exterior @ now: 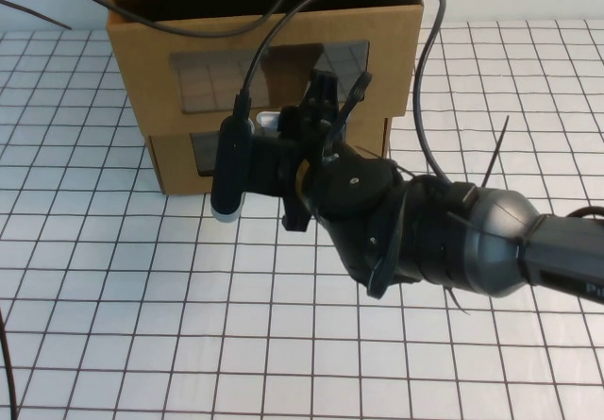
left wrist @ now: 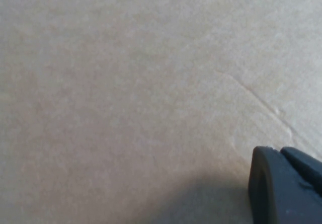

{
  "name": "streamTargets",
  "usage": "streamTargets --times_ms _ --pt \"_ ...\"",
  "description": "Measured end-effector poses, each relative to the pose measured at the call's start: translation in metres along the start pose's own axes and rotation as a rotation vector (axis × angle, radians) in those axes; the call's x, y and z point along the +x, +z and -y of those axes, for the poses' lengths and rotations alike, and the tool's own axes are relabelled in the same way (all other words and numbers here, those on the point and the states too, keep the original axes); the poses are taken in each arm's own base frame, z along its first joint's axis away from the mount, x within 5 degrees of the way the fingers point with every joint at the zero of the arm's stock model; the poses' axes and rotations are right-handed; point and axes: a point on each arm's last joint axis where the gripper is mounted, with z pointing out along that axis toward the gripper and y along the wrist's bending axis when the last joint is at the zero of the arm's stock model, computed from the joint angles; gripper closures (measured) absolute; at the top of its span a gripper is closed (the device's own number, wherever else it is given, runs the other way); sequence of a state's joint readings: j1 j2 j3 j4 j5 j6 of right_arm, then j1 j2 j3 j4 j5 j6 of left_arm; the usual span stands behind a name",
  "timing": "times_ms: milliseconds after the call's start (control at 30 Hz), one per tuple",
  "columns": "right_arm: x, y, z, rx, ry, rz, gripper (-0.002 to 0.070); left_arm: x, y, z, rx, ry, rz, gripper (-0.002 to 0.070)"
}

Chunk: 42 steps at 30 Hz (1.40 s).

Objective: Open the shoe box
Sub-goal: 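Pull the top drawer of the cardboard box fully open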

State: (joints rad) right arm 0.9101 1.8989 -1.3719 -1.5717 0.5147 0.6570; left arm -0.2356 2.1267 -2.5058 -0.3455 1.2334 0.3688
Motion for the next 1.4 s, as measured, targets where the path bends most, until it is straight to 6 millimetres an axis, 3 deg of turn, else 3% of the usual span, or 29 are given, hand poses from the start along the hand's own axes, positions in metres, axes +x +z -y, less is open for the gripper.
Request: streamTargets --times_ms 400,833,1067,1200,1400 --pt "0.001 0.008 -0.006 0.022 -0.083 0.001 0.049 0.0 0.0 0.0 0.0 0.0 0.0 0.0677" --pt "-0.008 0.024 0.001 0.093 -0.02 -0.029 0.0548 0.0 0.0 0.0 -0.001 0.001 -0.001 0.0677" --pt "-0.008 0.028 0.004 0.112 -0.021 -0.04 0.0661 0.0 0.0 0.0 -0.001 -0.002 -0.001 0.0677" --pt "-0.011 0.023 0.001 0.126 -0.058 -0.057 0.0667 0.0 0.0 0.0 -0.001 -0.005 -0.001 0.0677" --pt "-0.013 -0.012 -0.008 0.1 -0.065 -0.037 0.0669 0.0 0.0 0.0 -0.001 -0.014 -0.001 0.0677"
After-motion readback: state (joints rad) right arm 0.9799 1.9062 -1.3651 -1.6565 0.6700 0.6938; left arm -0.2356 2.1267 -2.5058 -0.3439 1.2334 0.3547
